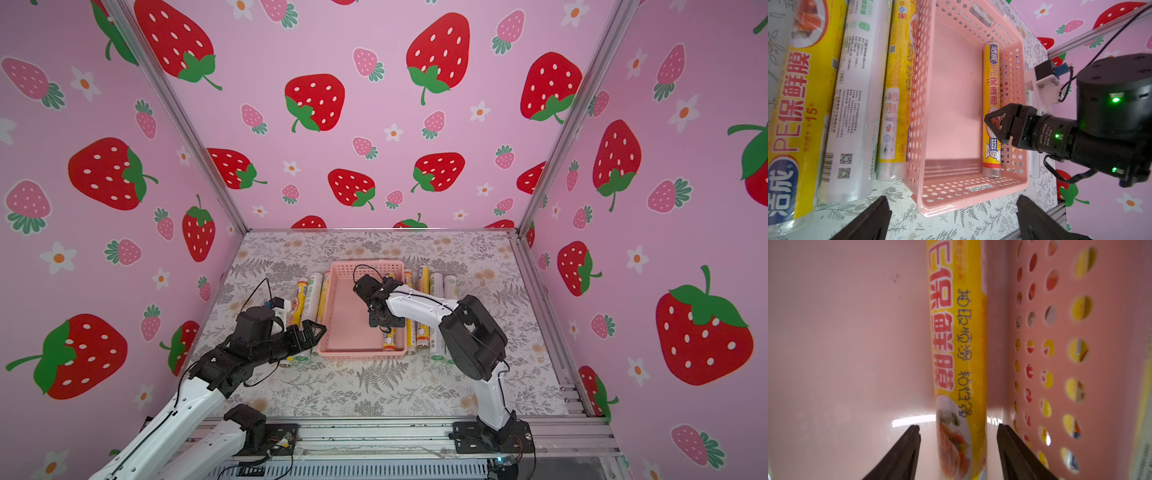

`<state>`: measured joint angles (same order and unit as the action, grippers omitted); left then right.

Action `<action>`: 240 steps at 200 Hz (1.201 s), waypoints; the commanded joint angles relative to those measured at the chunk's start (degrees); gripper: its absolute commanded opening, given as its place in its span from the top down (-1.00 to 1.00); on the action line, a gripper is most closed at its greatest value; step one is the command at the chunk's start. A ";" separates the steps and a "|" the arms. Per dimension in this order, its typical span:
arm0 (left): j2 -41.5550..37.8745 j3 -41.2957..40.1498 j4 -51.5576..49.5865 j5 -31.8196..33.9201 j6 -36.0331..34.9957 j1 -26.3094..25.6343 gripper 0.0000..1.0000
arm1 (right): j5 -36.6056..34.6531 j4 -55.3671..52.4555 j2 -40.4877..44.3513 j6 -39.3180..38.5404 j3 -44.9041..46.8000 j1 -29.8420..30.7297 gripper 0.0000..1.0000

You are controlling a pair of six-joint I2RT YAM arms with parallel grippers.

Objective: Put the plastic wrap into the basket
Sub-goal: Place the plastic wrap in the basket.

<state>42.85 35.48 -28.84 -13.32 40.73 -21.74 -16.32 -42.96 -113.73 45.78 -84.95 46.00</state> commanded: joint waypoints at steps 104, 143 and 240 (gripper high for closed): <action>-0.14 1.18 0.44 0.41 -0.32 0.27 -0.99 | 10.07 5.23 1.99 -4.96 -7.85 0.42 -0.27; -0.44 1.25 -0.53 0.55 -0.60 0.25 -0.99 | 7.78 4.02 -2.93 -4.30 -9.07 0.34 -0.26; -0.32 1.25 -1.61 1.90 0.14 0.21 -0.99 | 5.08 4.13 -1.42 -5.86 -5.56 -1.51 -0.26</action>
<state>42.13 36.71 -29.93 -11.99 40.53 -21.74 -9.61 -37.87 -117.71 41.41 -90.74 44.95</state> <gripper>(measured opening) 0.995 0.631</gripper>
